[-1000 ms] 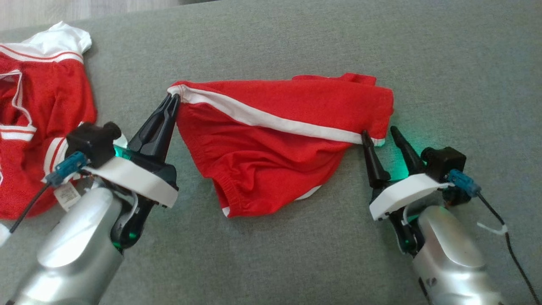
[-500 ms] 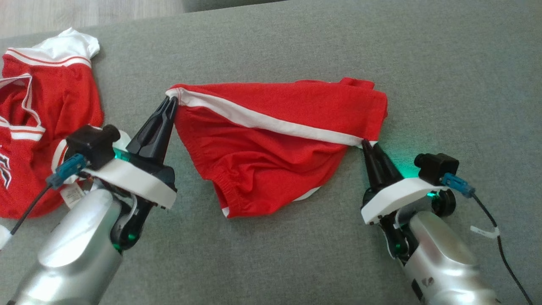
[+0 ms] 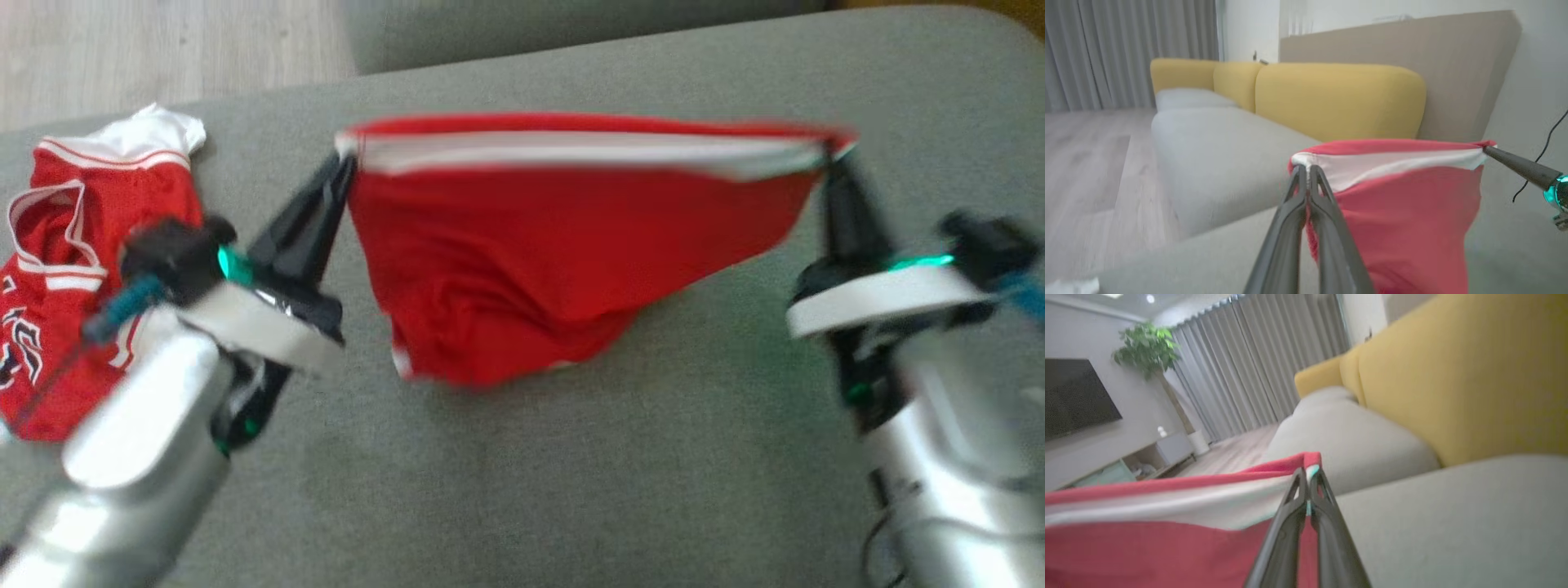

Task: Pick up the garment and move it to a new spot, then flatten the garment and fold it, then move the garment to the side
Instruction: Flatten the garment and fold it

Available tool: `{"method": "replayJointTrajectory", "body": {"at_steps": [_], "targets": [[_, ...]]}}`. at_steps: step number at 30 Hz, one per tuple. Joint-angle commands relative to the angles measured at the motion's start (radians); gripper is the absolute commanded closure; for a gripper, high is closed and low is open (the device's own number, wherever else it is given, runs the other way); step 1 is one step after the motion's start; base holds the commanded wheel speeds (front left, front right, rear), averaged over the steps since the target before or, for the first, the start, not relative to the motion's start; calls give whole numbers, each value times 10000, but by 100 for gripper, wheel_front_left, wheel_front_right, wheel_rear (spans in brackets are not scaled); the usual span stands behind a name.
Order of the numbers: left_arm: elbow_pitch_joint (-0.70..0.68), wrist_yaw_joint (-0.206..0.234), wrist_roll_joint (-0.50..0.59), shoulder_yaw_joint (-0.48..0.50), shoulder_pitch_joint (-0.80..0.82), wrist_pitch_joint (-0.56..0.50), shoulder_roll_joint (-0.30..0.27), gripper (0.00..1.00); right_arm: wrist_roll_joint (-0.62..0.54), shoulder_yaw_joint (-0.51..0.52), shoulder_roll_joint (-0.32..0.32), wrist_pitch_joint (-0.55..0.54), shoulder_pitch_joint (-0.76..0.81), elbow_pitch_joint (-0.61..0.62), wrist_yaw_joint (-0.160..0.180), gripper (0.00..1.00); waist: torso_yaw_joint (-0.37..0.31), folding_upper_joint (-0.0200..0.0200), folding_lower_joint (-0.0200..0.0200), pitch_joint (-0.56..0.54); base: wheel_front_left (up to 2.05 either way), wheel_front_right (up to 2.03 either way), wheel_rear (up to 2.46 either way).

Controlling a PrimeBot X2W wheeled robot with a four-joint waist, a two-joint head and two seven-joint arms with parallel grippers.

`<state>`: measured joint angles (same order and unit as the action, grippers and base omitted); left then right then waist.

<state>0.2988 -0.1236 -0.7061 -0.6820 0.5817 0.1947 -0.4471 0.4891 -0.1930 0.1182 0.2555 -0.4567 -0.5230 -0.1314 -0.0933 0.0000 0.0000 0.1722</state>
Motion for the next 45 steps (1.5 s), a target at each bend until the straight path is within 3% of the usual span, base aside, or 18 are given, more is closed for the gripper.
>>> {"method": "replayJointTrajectory", "body": {"at_steps": [1, 6, 10, 13, 17, 23, 27, 31, 39, 45], "targets": [[-444, -22, 100, 451, 1035, 44, -505, 100, -152, 127, 149, 63, -363, 693, 7, 100, -66, 0, 0, -139, 0, 0, 0], [-1471, -54, 309, 427, 2896, -274, -743, 100, -492, 1233, 972, 57, -1553, 2389, 7, 100, -213, 0, 0, -174, 0, 0, 0], [-1473, -64, 478, 143, 4437, -867, -649, 100, -484, 1144, 1596, -593, -3132, 1892, 7, 100, -267, 0, 0, 313, 0, 0, 0], [-806, -67, 529, 1, 5691, -890, -135, 100, -459, 1024, 2018, -890, -4494, 1216, 7, 100, -186, 0, 0, 962, 0, 0, 0], [551, -68, 1091, -95, 7322, 30, 599, 100, -682, 816, 2359, -526, -6215, 517, 7, 100, -218, 0, 0, 1676, 0, 0, 0], [1160, -68, 1724, 273, 8041, 655, 1420, 100, -963, 764, 2619, -4, -7180, 825, 7, 100, -357, 0, 0, 2148, 0, 0, 0], [-18, -69, 2056, 743, 6524, 666, 1427, 100, -1065, 937, 2794, 53, -5947, 1818, 7, 100, -430, 0, 0, 2119, 0, 0, 0], [-800, -69, 2078, 569, 4758, 667, 1193, 100, -973, 1347, 2715, 58, -4251, 2781, 7, 100, -448, 0, 0, 2037, 0, 0, 0], [-1708, -70, 2237, 228, -530, 669, 807, 100, -627, 2389, 1955, -347, 1431, 4412, 7, 100, -511, 0, 0, 1400, 0, 0, 0], [-1965, 116, 2451, -184, -2753, 669, 436, 100, -453, 2939, 1509, -1083, 4195, 5707, 7, 100, -656, 0, 0, 1163, 0, 0, 0]]}}
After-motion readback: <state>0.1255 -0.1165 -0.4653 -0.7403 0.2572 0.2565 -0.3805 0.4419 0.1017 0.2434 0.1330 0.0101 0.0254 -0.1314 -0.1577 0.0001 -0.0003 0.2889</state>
